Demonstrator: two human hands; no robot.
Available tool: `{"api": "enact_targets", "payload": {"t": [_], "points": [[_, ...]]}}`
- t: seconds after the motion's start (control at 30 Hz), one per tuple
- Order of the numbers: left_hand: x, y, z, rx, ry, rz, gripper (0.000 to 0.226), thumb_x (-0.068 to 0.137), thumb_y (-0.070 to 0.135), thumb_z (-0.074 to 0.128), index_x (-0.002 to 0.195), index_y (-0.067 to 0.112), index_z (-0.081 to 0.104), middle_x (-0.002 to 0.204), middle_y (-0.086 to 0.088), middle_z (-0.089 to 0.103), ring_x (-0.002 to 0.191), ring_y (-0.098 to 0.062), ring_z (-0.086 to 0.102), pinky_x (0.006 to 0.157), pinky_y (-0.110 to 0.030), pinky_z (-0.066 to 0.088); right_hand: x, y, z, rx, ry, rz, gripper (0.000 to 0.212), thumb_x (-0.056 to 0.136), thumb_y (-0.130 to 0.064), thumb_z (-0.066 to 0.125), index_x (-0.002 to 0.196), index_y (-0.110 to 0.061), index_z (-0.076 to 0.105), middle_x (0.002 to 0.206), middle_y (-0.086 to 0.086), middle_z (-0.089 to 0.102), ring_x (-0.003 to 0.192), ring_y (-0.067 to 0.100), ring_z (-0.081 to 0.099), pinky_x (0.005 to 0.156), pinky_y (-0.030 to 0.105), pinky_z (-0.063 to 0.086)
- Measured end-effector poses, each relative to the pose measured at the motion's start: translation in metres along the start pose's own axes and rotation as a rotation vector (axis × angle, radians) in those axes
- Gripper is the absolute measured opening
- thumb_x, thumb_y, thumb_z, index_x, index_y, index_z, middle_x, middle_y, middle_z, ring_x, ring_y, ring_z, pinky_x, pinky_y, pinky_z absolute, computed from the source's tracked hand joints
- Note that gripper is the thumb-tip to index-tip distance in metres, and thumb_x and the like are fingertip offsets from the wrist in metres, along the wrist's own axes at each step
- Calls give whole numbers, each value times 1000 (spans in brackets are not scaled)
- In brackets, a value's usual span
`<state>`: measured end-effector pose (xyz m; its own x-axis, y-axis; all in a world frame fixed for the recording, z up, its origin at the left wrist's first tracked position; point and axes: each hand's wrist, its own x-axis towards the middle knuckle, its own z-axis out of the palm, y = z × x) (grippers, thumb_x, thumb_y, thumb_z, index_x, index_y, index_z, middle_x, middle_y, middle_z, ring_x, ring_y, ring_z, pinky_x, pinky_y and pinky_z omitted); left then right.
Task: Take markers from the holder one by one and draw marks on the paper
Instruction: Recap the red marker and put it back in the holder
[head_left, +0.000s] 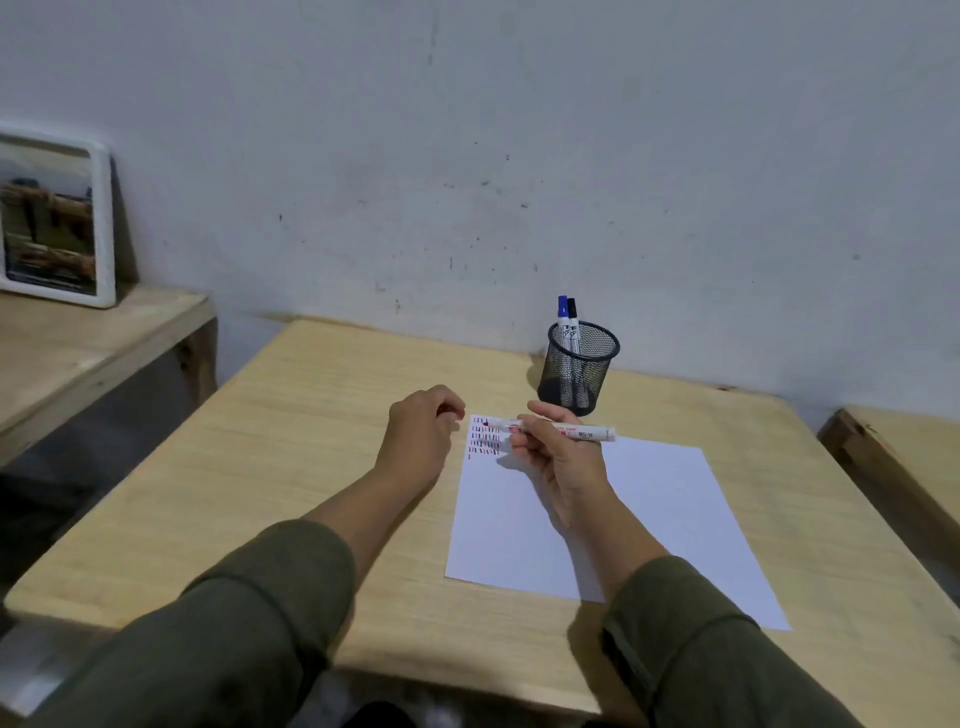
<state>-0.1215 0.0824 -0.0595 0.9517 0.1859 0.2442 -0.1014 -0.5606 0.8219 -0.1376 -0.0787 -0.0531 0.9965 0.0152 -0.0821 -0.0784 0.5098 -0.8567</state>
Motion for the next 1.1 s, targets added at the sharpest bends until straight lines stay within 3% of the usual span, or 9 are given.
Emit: {"api": "enact_targets", "payload": {"t": [0.07,0.13,0.27,0.37,0.5,0.6,0.9,1.03,1.1], "points": [[-2,15,-1,-198,43,-53,24,87,-5,46,87,10,66,85,0,68,78,-9,62,64,-10,50,0,-11,4,12,11,-24,17,85,5,58,97,-7,59,66,7,68,54,11,65,55,24,56],[-2,29,-2,-346,104,-93,24,87,-6,46,88,11,64,82,6,68,78,-8,62,67,-16,52,2,-25,8,2,1,-52,17,85,4,59,96,-8,59,71,7,68,54,11,66,57,21,56],[5,55,-10,-412,128,-29,19,86,-6,51,95,8,61,80,10,64,72,11,60,63,3,41,2,-51,16,-16,-31,-118,17,86,2,59,98,-9,57,74,8,66,56,12,66,59,21,56],[7,67,-14,-442,88,5,18,86,-2,54,92,14,59,90,2,70,83,-2,64,70,-1,45,-3,-69,21,-16,-58,-150,16,86,1,59,98,-11,59,71,4,67,57,12,65,64,22,56],[5,82,-14,-477,38,48,20,85,-1,55,87,18,59,96,-4,72,93,-11,66,86,-18,50,-10,-86,24,-21,-86,-182,21,87,-1,58,107,-7,56,77,8,66,55,12,65,62,21,56],[5,92,-15,-471,22,76,27,85,1,57,81,28,58,98,-5,72,99,-14,66,91,-27,50,-13,-94,25,-1,-91,-192,17,87,1,58,103,-7,57,82,13,66,55,14,65,61,22,57],[0,113,-17,-472,-39,118,18,86,3,57,91,20,62,97,-1,71,100,-15,65,93,-26,49,-21,-111,28,-38,-97,-218,15,88,0,56,101,-8,57,85,13,64,55,11,66,56,20,54],[-2,116,-18,-532,-97,89,17,88,3,55,94,15,64,98,-8,71,90,-16,66,91,-29,52,-24,-115,28,-39,-106,-205,12,88,0,56,98,-7,56,82,12,65,54,10,66,54,20,54],[-4,119,-18,-577,-126,80,16,89,1,53,96,10,64,95,-10,69,84,-14,65,86,-23,54,-24,-116,27,-36,-113,-193,8,89,-1,55,95,-7,57,76,10,68,53,9,66,52,20,54]]}}
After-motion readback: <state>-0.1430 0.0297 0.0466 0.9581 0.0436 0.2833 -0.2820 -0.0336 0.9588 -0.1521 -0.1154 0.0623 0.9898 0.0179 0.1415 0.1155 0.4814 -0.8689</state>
